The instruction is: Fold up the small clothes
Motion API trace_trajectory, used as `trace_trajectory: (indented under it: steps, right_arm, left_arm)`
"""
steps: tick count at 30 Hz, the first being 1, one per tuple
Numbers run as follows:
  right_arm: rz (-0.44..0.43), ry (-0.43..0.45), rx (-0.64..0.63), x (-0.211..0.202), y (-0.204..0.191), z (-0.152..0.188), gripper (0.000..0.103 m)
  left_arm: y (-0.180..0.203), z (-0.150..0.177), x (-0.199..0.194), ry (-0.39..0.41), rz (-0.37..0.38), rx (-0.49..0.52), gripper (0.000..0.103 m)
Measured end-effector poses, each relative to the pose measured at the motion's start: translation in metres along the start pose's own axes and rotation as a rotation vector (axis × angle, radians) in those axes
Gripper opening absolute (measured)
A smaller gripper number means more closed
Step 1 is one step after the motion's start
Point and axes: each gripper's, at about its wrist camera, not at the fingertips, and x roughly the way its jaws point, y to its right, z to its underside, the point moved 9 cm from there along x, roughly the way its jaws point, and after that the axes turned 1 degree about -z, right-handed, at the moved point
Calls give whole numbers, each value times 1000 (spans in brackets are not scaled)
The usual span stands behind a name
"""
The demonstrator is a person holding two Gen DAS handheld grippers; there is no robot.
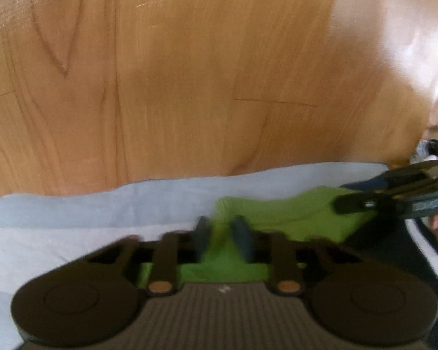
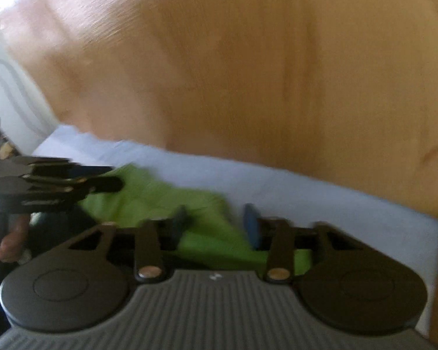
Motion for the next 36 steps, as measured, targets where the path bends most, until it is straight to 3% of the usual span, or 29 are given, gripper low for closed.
trace_trajectory:
  steps: [4,9,17,21,25,27,29,31,33,35,36]
  right_arm:
    - [31,97,-59,-32,-22,-1,13]
    - [26,226,-145,-107,-70,14,13]
    - [-18,339,-308,-217,-157,122,13]
    - [3,342,-365,-240,-185,190,13]
    - [46,303,-339,-227,-186,245,14]
    - [102,256,-289,-203,-170,262,16]
    - [103,283,-257,-200,-168,267,17]
    - [75,258,-233,-209,-170,268,18]
    - [26,300,-210,-231,-170,268,25]
    - [15,347,-160,-245,-163,262,30]
    - [9,367,-133,-250,-163,261,30]
  left_arm:
    - [6,-2,-25,61,-2,-1,13]
    - [28,8,-100,219,38,14,13]
    - [68,105,-232,361,135,31,13]
    - [80,167,-265,353,158,17,13]
    - [91,219,-267,302,140,20,15]
    - [88,239,-250,234,119,-2,17]
    - [86,253,-240,163,105,-43,17]
    - [87,258,-251,175,117,-47,17]
    - [78,252,-273,223,139,-66,27]
    - [59,241,-294,296,114,-124,52]
    - [47,235,-302,324,90,-164,53]
